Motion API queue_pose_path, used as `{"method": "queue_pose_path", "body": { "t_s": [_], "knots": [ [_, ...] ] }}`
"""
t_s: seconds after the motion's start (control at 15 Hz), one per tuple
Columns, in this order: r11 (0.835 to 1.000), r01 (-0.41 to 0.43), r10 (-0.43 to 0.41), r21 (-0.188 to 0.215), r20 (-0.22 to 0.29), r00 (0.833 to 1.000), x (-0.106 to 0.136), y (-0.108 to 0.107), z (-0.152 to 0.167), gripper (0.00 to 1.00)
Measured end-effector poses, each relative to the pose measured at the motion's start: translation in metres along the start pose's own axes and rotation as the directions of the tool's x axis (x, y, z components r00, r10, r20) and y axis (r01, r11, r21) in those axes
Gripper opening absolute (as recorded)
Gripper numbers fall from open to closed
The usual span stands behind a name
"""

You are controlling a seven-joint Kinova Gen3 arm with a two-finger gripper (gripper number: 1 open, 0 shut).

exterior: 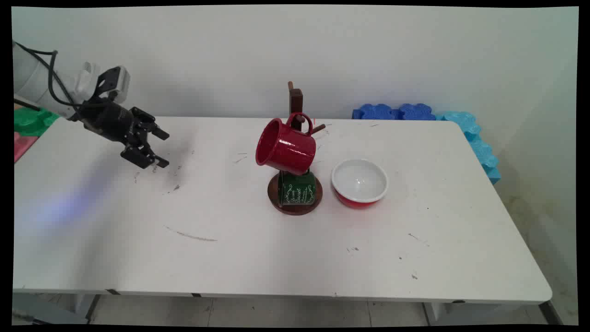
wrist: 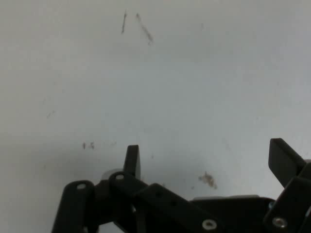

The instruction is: Pick up the red mug from the rack

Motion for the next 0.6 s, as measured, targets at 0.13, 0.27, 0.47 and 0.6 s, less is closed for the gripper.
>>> {"method": "queue_pose_path", "body": {
  "t_s": [0.13, 0.27, 0.47, 0.6],
  "knots": [
    [1.000, 0.013, -0.013, -0.005, -0.016, 1.000, 0.007, 0.006, -0.002, 1.00],
    [1.000, 0.029, -0.029, -0.012, -0.034, 0.999, 0.015, 0.013, -0.005, 1.00],
    [0.998, 0.062, -0.064, -0.021, -0.067, 0.996, 0.032, 0.024, -0.011, 1.00],
    [0.996, 0.089, -0.091, -0.029, -0.092, 0.992, 0.045, 0.032, -0.016, 1.00]
  ]
}}
